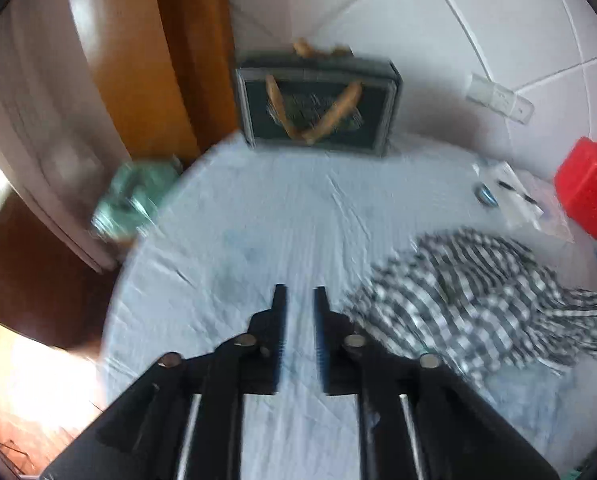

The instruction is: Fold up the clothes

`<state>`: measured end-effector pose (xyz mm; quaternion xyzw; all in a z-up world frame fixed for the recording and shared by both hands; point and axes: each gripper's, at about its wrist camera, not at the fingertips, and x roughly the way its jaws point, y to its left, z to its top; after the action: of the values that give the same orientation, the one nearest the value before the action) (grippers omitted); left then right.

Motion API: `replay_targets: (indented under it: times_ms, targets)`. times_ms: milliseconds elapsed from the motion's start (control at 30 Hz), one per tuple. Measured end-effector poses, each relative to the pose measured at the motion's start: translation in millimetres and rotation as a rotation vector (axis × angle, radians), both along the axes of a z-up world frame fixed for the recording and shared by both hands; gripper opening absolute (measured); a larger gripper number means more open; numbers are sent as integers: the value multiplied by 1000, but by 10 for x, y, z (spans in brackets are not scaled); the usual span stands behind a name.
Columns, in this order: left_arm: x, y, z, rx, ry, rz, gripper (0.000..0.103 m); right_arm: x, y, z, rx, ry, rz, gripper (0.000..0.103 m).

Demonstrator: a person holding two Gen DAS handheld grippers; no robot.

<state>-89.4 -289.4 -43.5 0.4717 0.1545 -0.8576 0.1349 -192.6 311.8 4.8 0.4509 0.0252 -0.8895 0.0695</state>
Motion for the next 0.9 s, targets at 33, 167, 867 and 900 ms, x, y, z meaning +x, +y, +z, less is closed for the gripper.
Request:
replay_targets:
  times_ms: [33,167,867,900]
  targets:
    - [10,98,-97,37,-3,-13,66,-18,87,-131,3,-38,-23,32]
    - [2,631,-428,151,-9,-55,85,-24,316,-562,-15,-146,-66,70]
    - [-722,2047,-1480,30,-184,-43,51,-33,311,-1659,-68,-343,71,102]
    - [-699,1978,-1407,31,-181,-27,31,-71,278,-1701,-44,-345,74,98]
